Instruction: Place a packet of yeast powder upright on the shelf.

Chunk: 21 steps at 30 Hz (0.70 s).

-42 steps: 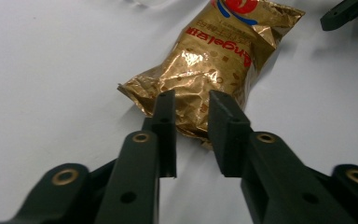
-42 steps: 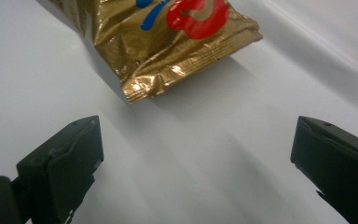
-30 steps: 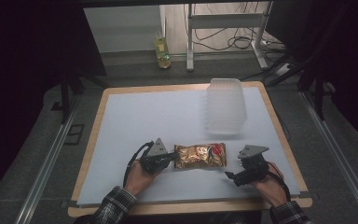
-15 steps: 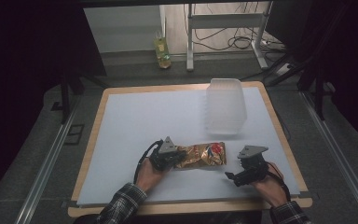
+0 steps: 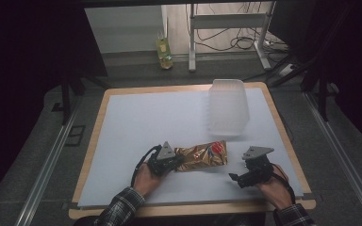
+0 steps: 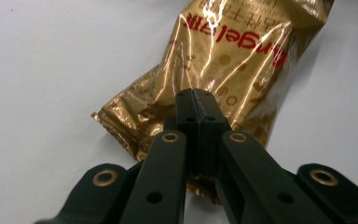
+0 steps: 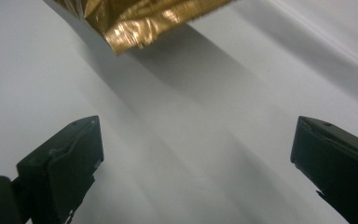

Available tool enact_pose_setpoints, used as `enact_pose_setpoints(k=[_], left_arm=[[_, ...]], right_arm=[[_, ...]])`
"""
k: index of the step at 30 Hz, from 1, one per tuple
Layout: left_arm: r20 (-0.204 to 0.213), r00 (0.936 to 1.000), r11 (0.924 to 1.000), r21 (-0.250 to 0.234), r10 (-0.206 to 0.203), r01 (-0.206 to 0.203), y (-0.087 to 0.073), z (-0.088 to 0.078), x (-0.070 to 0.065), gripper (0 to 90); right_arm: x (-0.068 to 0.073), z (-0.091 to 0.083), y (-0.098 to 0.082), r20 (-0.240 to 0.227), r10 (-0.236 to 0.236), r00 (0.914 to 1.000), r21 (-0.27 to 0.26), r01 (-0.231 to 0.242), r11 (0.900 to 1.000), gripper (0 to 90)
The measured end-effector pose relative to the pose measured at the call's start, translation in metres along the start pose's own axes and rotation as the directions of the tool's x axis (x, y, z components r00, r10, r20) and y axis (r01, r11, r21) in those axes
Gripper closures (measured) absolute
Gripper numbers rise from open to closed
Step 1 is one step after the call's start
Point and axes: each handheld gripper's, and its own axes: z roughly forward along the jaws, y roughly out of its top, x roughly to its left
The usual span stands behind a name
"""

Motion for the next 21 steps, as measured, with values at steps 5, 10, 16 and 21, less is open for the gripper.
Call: enact_pose_setpoints(k=[5, 10, 16, 21], left_arm=[[-0.025, 0.9997, 0.9963, 0.086, 0.004, -0.002, -0.006, -0.001, -0.001, 89.9], [-0.013, 0.9999, 0.9963, 0.086, -0.003, 0.004, -0.006, -0.001, 0.000, 89.9], [-0.006, 0.9999, 0.9960, 0.088, -0.012, 0.013, -0.006, -0.001, 0.002, 89.8], [-0.003, 0.9998, 0.9959, 0.088, -0.018, 0.019, -0.006, -0.001, 0.003, 89.8]], right_arm=[[0.000, -0.001, 0.001, -0.014, 0.011, 0.9998, -0.013, -0.011, 1.000, 2.6], [-0.001, -0.002, 0.003, -0.038, 0.023, 0.9990, -0.022, -0.024, 0.999, 2.6], [-0.001, -0.001, 0.008, -0.088, 0.050, 0.9948, -0.026, -0.053, 0.998, 2.7], [0.000, 0.000, 0.014, -0.126, 0.056, 0.9905, -0.029, -0.060, 0.998, 2.7]])
